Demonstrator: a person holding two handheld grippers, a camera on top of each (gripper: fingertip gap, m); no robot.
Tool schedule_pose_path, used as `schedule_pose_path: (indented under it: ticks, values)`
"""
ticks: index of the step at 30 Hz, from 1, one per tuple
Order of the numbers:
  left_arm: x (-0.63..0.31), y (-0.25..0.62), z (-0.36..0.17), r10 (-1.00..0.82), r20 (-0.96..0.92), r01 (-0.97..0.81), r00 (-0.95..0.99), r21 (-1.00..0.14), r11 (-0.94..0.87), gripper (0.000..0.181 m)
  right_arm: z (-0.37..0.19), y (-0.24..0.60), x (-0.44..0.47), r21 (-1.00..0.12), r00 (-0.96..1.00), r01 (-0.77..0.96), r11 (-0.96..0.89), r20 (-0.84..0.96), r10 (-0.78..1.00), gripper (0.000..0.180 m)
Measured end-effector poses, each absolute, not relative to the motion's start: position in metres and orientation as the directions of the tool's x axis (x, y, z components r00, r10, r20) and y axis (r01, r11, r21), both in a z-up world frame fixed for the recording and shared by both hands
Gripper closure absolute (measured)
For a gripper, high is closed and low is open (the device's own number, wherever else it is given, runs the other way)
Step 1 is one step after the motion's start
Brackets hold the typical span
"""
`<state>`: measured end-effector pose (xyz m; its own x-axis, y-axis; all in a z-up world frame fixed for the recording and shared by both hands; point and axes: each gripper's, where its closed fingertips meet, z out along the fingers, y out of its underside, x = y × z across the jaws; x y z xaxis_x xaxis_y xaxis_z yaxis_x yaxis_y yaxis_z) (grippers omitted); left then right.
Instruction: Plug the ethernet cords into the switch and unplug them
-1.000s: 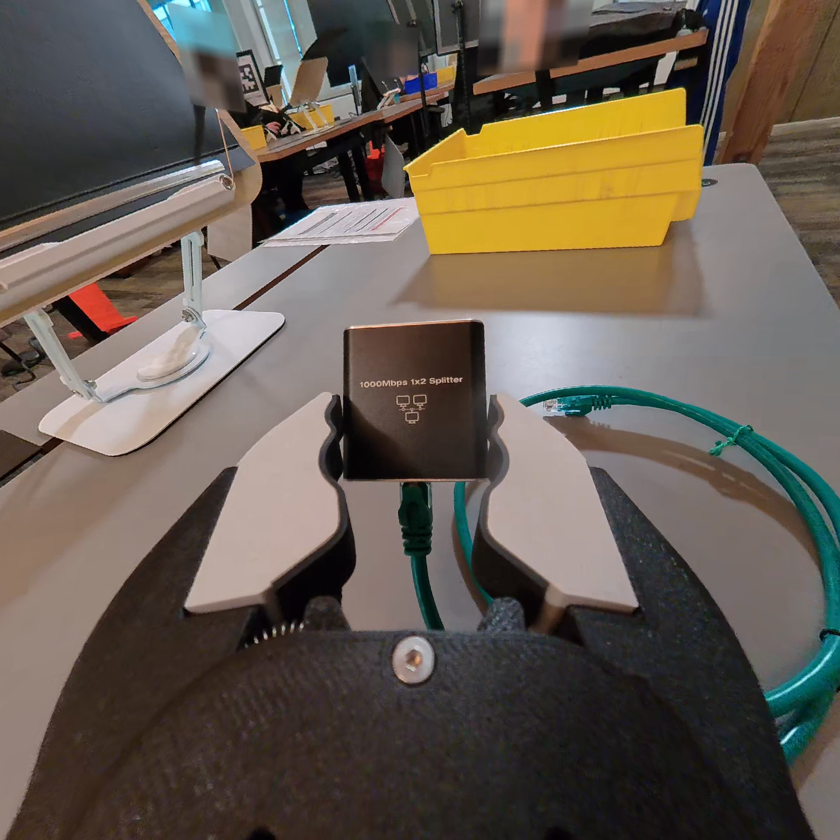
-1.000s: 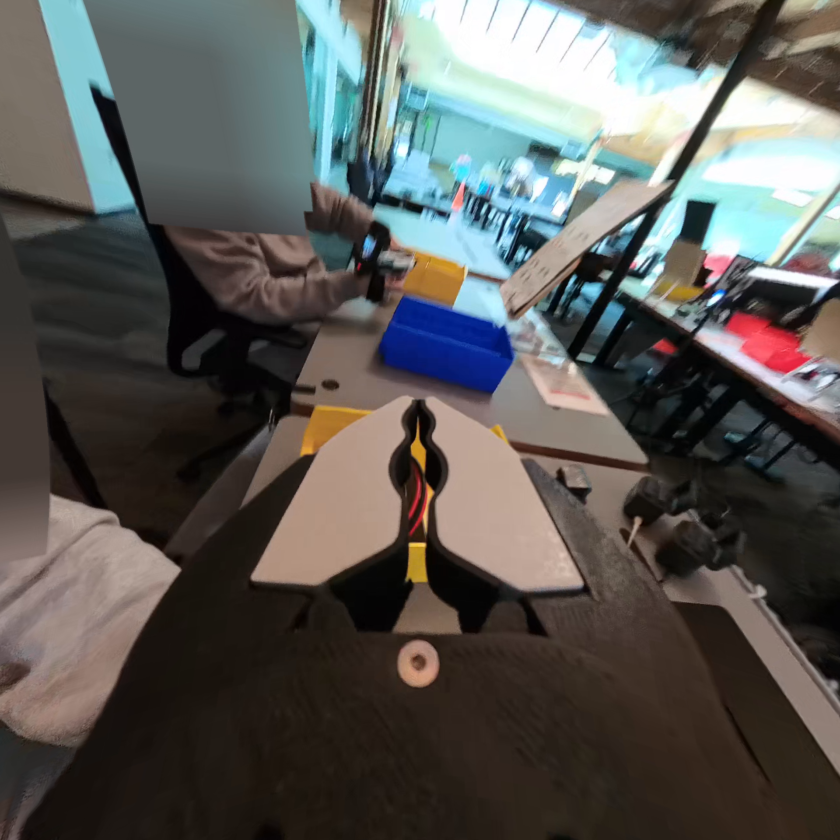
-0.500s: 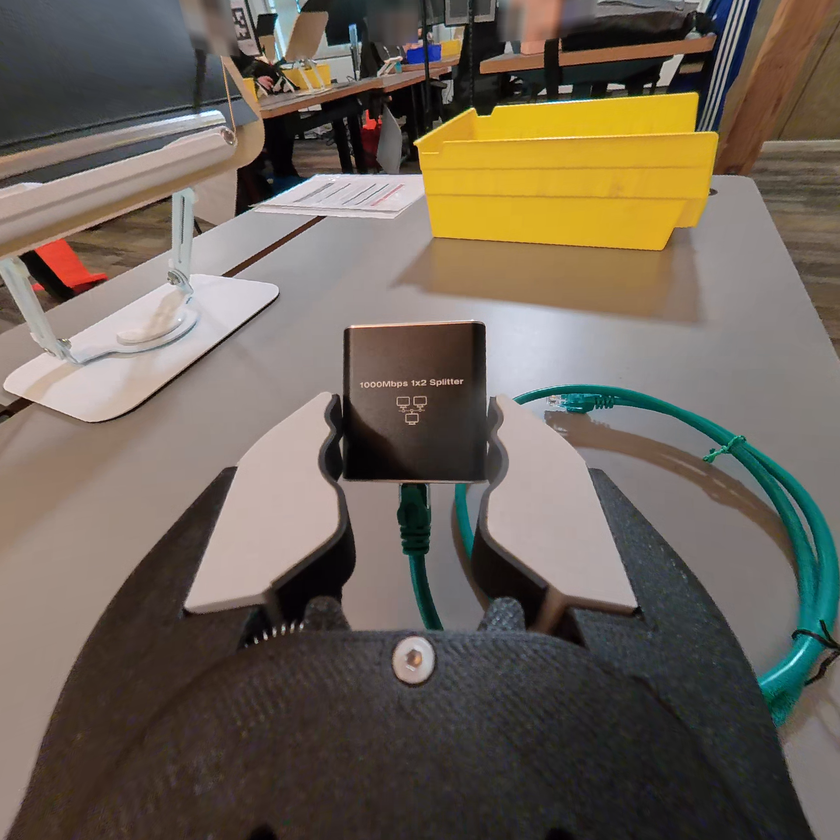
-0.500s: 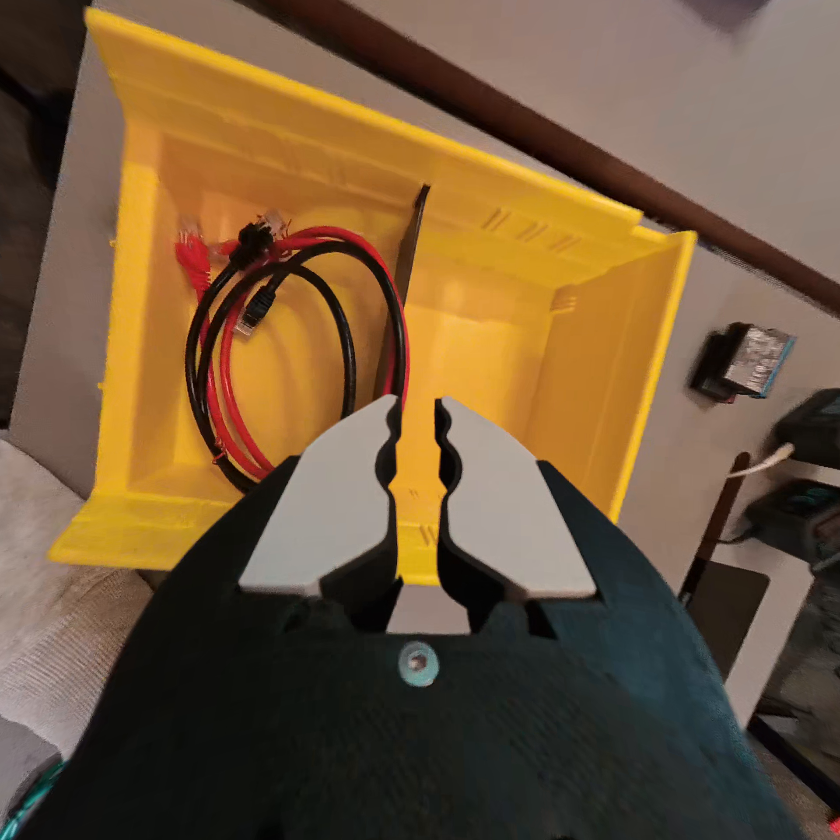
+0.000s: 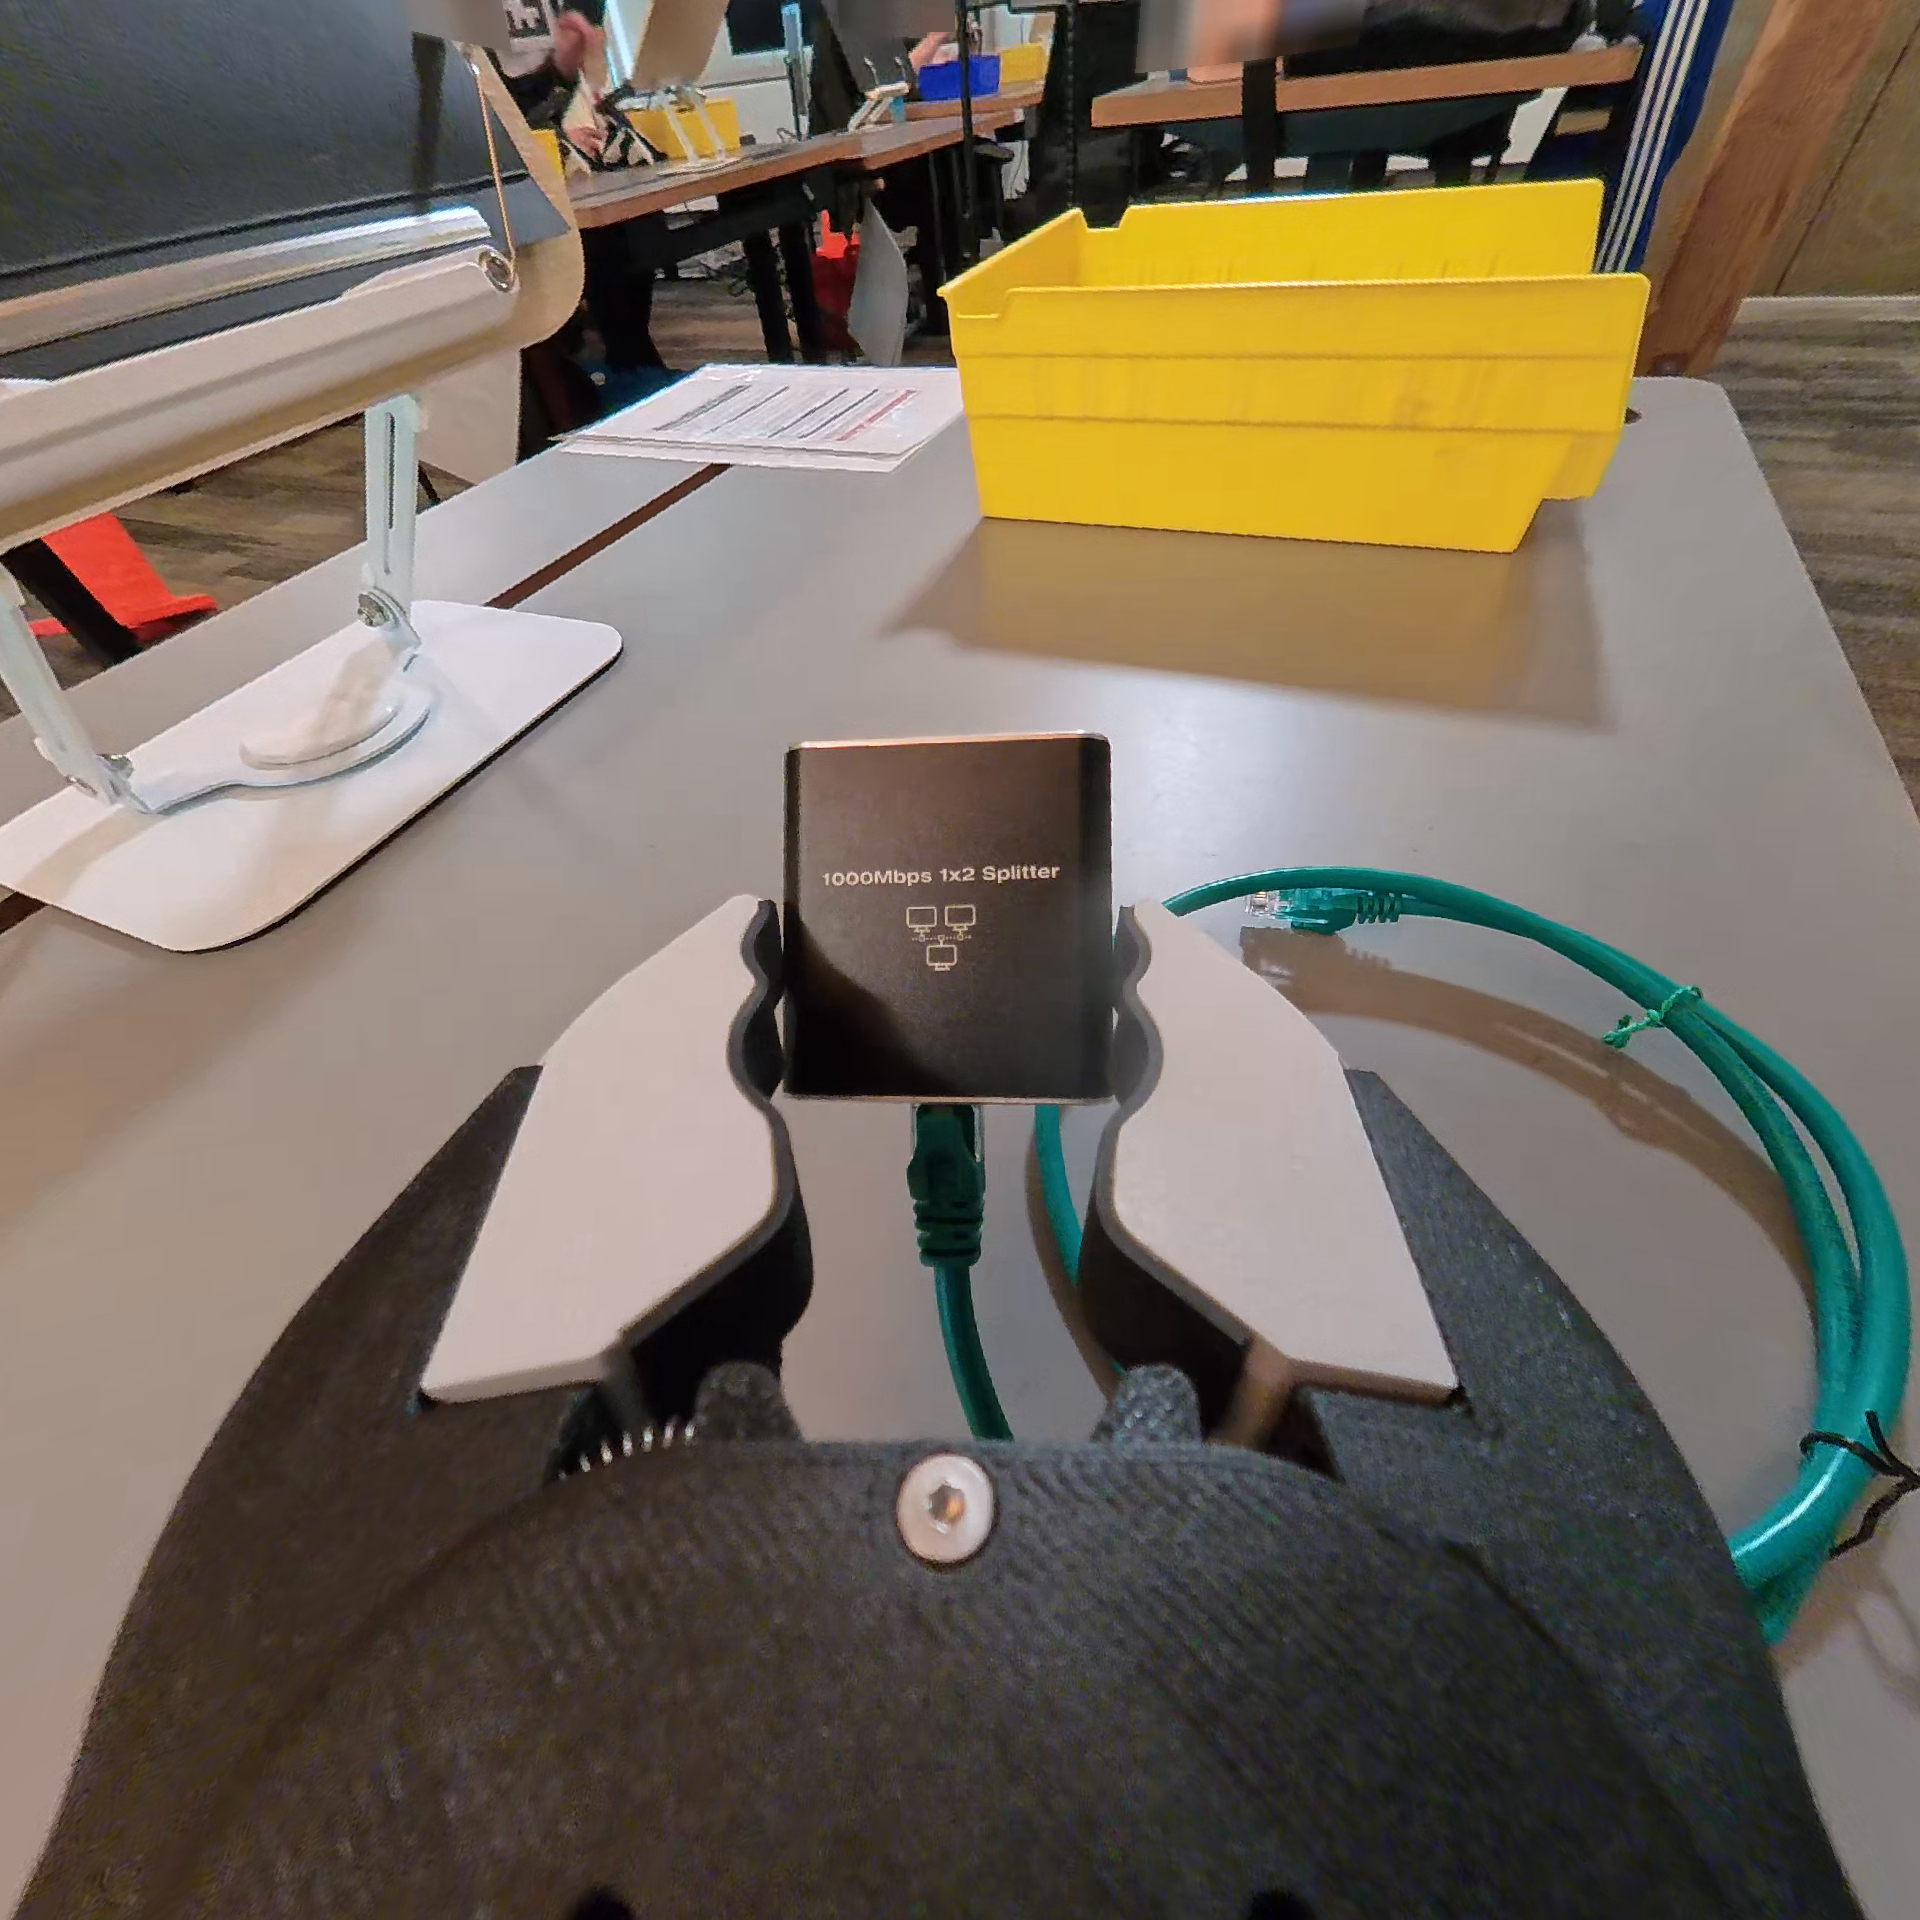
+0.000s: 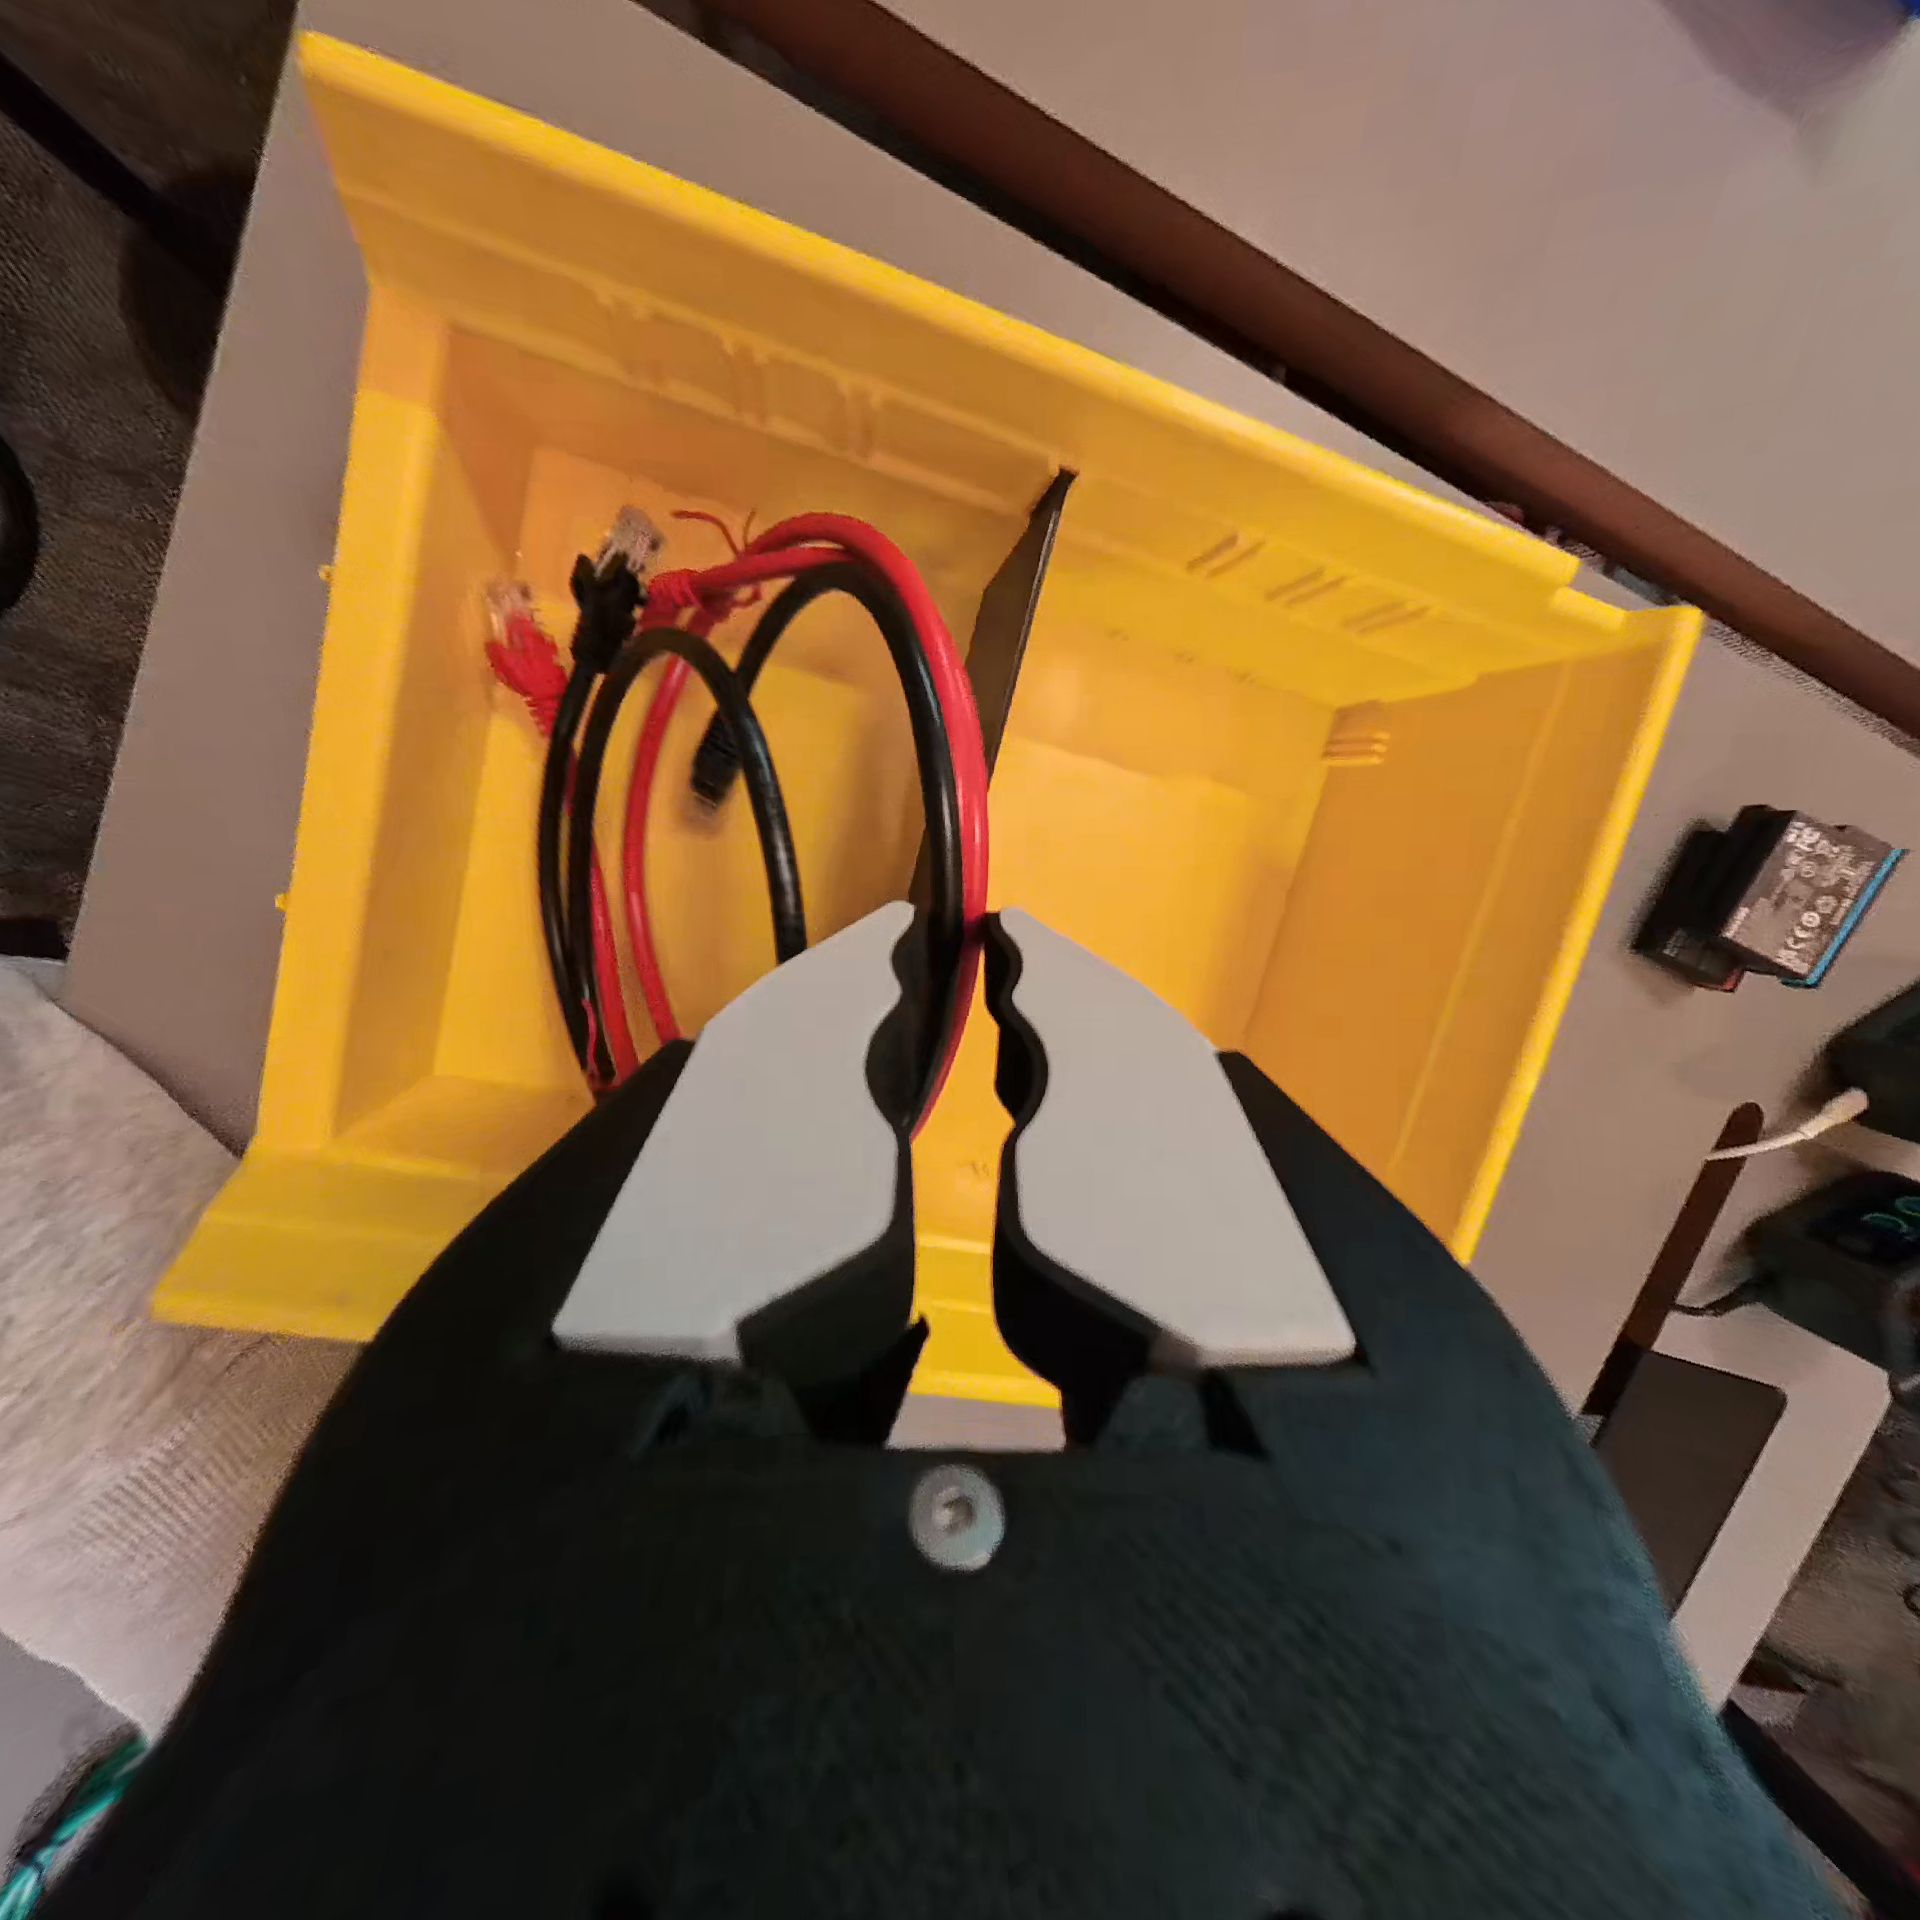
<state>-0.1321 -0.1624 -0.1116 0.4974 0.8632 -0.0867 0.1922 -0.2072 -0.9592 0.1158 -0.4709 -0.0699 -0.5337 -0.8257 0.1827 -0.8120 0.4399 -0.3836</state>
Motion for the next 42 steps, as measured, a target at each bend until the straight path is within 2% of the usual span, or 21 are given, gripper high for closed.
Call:
schedule_pose_path:
  ticks: [1, 6, 10, 12, 17, 21, 26, 30, 36, 42]
  values:
    - [-0.132, -0.162, -0.112, 0.863, -0.088, 0.192, 0.498, -0.959, -0.209, 0.120, -0.069, -0.470, 0.113, -0.385, -0.538, -0.811, 0.441, 0.190, -0.822, 0.169]
    - [-0.132, -0.163, -0.111, 0.864, -0.083, 0.189, 0.496, -0.961, -0.201, 0.120, -0.068, -0.468, 0.104, -0.393, -0.539, -0.814, 0.428, 0.236, -0.808, 0.174]
    - [-0.132, -0.164, -0.110, 0.866, -0.070, 0.190, 0.496, -0.964, -0.187, 0.120, -0.058, -0.466, 0.107, -0.447, -0.551, -0.790, 0.419, 0.218, -0.806, 0.174]
    - [-0.132, -0.164, -0.110, 0.866, -0.068, 0.190, 0.496, -0.964, -0.185, 0.120, -0.043, -0.465, 0.112, -0.507, -0.562, -0.760, 0.406, 0.201, -0.802, 0.174]
    - [-0.132, -0.163, -0.111, 0.864, -0.072, 0.195, 0.498, -0.962, -0.193, 0.120, 0.033, -0.453, 0.125, -0.729, -0.612, -0.584, 0.357, 0.105, -0.784, 0.174]
    - [-0.132, -0.162, -0.112, 0.862, -0.086, 0.194, 0.500, -0.959, -0.208, 0.120, 0.106, -0.432, 0.105, -0.848, -0.667, -0.449, 0.282, 0.108, -0.737, 0.174]
    - [-0.133, -0.169, -0.115, 0.868, -0.120, 0.201, 0.482, -0.949, -0.243, 0.120, 0.186, -0.375, 0.045, -0.935, -0.779, -0.285, 0.210, 0.098, -0.619, 0.174]
    - [-0.133, -0.175, -0.116, 0.875, -0.128, 0.209, 0.467, -0.945, -0.250, 0.120, 0.221, -0.308, -0.013, -0.951, -0.872, -0.233, 0.201, 0.113, -0.476, 0.174]
    - [-0.129, -0.176, -0.118, 0.869, -0.154, 0.207, 0.471, -0.938, -0.279, 0.120, 0.227, -0.188, -0.082, -0.946, -0.962, -0.215, 0.243, 0.162, -0.222, 0.175]
    - [-0.129, -0.172, -0.126, 0.845, -0.289, 0.193, 0.449, -0.892, -0.408, 0.120, 0.177, -0.079, -0.145, -0.920, -0.977, -0.190, 0.342, 0.213, 0.032, 0.174]
